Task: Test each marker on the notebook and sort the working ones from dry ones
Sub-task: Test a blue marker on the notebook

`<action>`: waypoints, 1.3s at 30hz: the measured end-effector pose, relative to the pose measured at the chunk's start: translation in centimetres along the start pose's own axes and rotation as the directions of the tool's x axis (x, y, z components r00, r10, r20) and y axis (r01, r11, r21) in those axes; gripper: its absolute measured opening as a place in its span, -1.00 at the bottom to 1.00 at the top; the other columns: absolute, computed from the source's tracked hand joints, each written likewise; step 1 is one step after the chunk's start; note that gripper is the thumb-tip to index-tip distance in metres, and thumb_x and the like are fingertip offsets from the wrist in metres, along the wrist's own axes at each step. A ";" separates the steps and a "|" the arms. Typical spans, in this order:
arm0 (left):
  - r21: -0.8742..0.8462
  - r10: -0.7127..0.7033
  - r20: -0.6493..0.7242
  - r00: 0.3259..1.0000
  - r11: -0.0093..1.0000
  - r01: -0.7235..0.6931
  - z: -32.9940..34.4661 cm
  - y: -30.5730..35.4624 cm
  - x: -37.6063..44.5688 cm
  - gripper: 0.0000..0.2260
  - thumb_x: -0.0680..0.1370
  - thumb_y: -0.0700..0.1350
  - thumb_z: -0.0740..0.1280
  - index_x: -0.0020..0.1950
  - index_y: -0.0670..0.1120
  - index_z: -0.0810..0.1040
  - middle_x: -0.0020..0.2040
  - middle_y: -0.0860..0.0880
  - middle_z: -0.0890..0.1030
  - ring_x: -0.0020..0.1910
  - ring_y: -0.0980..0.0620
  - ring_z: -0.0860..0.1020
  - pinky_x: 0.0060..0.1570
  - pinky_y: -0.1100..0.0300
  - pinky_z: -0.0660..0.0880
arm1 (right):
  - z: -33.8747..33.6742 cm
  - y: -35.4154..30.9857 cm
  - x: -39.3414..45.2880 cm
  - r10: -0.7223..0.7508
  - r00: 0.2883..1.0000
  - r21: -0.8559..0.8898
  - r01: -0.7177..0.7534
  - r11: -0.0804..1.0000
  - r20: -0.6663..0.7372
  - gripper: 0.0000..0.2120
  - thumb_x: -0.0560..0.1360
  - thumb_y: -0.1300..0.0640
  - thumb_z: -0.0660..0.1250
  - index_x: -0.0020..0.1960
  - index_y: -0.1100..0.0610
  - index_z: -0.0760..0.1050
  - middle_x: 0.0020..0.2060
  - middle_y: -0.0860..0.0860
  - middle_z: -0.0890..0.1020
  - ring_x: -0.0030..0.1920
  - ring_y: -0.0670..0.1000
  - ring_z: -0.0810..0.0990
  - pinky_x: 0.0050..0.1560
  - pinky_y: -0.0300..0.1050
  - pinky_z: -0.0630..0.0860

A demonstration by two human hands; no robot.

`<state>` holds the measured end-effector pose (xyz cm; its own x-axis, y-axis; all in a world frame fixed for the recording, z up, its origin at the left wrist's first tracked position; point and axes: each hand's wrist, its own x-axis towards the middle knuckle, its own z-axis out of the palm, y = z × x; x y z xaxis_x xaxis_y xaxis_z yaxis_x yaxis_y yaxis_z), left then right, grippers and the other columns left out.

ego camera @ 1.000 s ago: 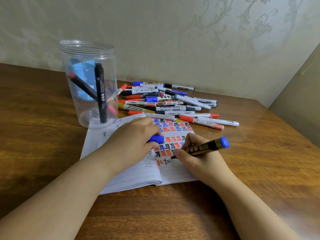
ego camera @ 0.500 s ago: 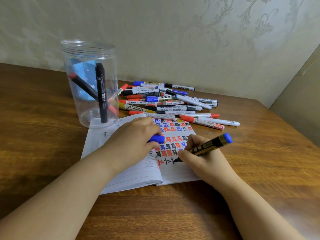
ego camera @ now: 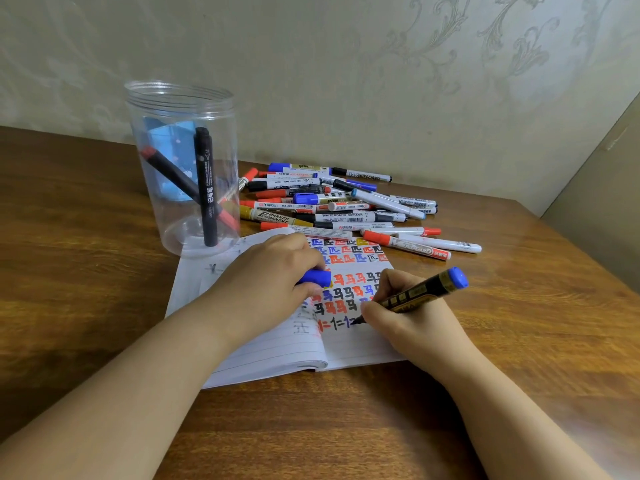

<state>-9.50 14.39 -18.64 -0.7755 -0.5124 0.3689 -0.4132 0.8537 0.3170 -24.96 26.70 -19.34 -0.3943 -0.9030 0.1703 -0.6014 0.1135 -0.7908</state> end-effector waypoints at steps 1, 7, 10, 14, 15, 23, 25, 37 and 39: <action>0.001 -0.002 0.000 1.000 1.000 0.002 0.0 0.0 0.0 -0.75 0.51 -0.01 0.32 0.18 0.04 0.50 -0.05 0.15 0.37 -0.01 0.13 0.38 -0.02 0.22 0.37 | 0.0 0.0 0.1 0.005 1.000 -0.001 -0.005 1.000 -0.011 -0.75 0.41 0.19 0.39 -0.30 0.25 0.34 -0.49 -0.04 0.37 -0.49 -0.15 0.28 -0.47 -0.32 0.21; -0.040 -0.017 0.018 1.000 0.999 0.017 -0.6 0.2 0.0 -0.80 0.53 0.01 0.28 0.15 0.08 0.47 0.03 0.13 0.49 0.02 0.14 0.43 0.02 0.18 0.43 | -0.4 -0.8 0.7 0.059 0.991 0.240 -0.029 0.970 -0.120 -0.79 0.44 0.21 0.39 -0.28 0.19 0.39 -0.55 -0.09 0.45 -0.52 -0.17 0.38 -0.45 -0.35 0.35; -0.098 -0.039 0.015 0.999 0.994 0.040 -0.9 0.1 0.1 -0.82 0.54 -0.06 0.28 0.14 0.06 0.48 0.06 0.12 0.53 0.00 0.15 0.45 -0.01 0.28 0.38 | -1.4 -2.7 2.2 0.092 0.992 0.399 -0.050 0.916 -0.086 -0.84 0.44 0.26 0.40 -0.24 0.19 0.43 -0.53 -0.11 0.50 -0.53 -0.22 0.42 -0.48 -0.38 0.36; -0.109 -0.095 -0.011 0.995 0.990 0.093 -1.0 0.0 0.4 -0.78 0.55 -0.10 0.27 0.20 0.00 0.44 0.15 0.05 0.53 0.11 0.09 0.47 0.07 0.25 0.39 | -1.3 -4.1 4.1 0.083 0.997 0.438 -0.074 0.896 -0.001 -0.89 0.42 0.24 0.43 -0.19 0.15 0.49 -0.44 -0.06 0.55 -0.48 -0.19 0.43 -0.46 -0.31 0.34; -0.106 -0.106 -0.016 0.994 0.989 0.104 -1.0 0.0 0.5 -0.79 0.56 -0.10 0.26 0.19 -0.01 0.42 0.16 0.04 0.53 0.12 0.08 0.47 0.09 0.22 0.41 | -0.9 -4.0 4.2 0.089 0.996 0.465 -0.078 0.882 -0.001 -0.90 0.44 0.23 0.40 -0.20 0.14 0.49 -0.46 -0.06 0.52 -0.48 -0.17 0.40 -0.45 -0.30 0.33; -0.126 -0.129 -0.037 0.991 0.984 0.123 -0.7 0.2 0.5 -0.81 0.56 -0.09 0.25 0.17 -0.01 0.42 0.14 0.05 0.53 0.09 0.09 0.46 0.07 0.24 0.39 | 0.4 -2.4 3.3 0.178 0.980 0.627 -0.087 0.774 -0.084 -0.74 0.53 0.21 0.26 -0.33 0.10 0.40 -0.55 -0.02 0.42 -0.52 -0.12 0.35 -0.40 -0.26 0.28; -0.122 -0.116 -0.040 0.992 0.986 0.111 -0.6 0.3 0.5 -0.78 0.55 -0.10 0.27 0.19 -0.02 0.43 0.15 0.04 0.53 0.11 0.08 0.46 0.10 0.21 0.39 | 0.6 -2.2 3.3 0.163 0.982 0.632 -0.067 0.772 -0.096 -0.71 0.53 0.22 0.27 -0.36 0.07 0.37 -0.55 -0.01 0.44 -0.50 -0.10 0.36 -0.36 -0.22 0.29; -0.225 -0.032 -0.146 0.989 0.974 -0.002 -0.8 1.8 0.0 -0.80 0.48 -0.17 0.37 0.09 -0.06 0.59 -0.15 0.13 0.52 -0.15 0.17 0.50 -0.13 0.43 0.37 | 1.4 -1.6 2.9 0.006 1.000 0.721 0.005 0.693 -0.013 -0.71 0.47 0.20 0.33 -0.40 0.05 0.38 -0.58 -0.08 0.29 -0.57 -0.13 0.21 -0.52 -0.31 0.22; -0.244 -0.038 -0.171 0.985 0.970 -0.005 -0.9 2.0 -0.1 -0.81 0.46 -0.18 0.39 0.07 -0.07 0.61 -0.19 0.14 0.53 -0.18 0.16 0.51 -0.11 0.42 0.38 | 1.6 -1.6 2.8 -0.014 1.000 0.782 0.001 0.624 0.010 -0.72 0.46 0.20 0.31 -0.40 0.05 0.37 -0.56 -0.05 0.27 -0.56 -0.12 0.18 -0.52 -0.30 0.21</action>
<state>-9.83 16.05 -17.25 -0.6662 -0.5531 0.5003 -0.2806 0.8074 0.5189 -23.92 23.31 -18.53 -0.3791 -0.9085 0.1757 0.1676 -0.2541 -0.9525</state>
